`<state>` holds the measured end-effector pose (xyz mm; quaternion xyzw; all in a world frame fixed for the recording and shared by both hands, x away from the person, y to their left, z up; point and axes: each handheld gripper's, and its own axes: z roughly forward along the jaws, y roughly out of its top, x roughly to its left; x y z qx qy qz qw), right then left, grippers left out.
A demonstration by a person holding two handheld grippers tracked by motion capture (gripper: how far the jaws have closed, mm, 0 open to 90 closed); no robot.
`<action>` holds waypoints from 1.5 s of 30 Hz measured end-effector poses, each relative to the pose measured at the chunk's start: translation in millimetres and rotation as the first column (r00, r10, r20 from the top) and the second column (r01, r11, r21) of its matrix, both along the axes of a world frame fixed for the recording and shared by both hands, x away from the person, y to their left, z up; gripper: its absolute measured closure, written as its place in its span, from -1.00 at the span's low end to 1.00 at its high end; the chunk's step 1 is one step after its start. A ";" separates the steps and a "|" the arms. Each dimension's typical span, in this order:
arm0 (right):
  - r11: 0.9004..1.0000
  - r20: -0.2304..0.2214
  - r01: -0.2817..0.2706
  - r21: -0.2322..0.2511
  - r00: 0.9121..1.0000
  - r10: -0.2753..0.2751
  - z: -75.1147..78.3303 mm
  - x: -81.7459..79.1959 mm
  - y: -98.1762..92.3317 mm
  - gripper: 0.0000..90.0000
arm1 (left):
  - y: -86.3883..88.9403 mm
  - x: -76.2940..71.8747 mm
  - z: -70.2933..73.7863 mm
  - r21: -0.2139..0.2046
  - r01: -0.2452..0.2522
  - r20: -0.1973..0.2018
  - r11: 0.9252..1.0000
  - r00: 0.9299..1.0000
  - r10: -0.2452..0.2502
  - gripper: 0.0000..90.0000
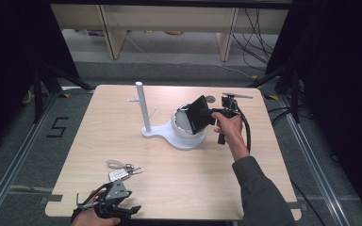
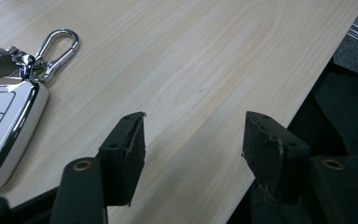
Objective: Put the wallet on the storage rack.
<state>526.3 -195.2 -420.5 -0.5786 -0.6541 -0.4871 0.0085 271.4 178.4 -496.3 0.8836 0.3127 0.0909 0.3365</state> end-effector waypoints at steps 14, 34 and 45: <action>0.993 0.059 0.021 -0.113 0.998 -0.014 4.3 -3.2 11.6 0.72 | -1.7 -0.4 -2.1 0.018 0.012 -0.007 1.000 1.000 -0.011 -0.13; 0.988 -0.012 -0.066 -0.137 0.998 0.065 13.7 -10.4 1.0 0.68 | -2.4 -0.6 -3.5 0.020 0.012 -0.035 1.000 0.999 -0.011 -0.13; 0.995 0.029 -0.013 -0.104 0.999 0.016 8.3 -16.8 4.8 0.73 | -3.3 -1.2 -3.8 0.029 0.030 -0.027 0.999 0.999 -0.029 -0.11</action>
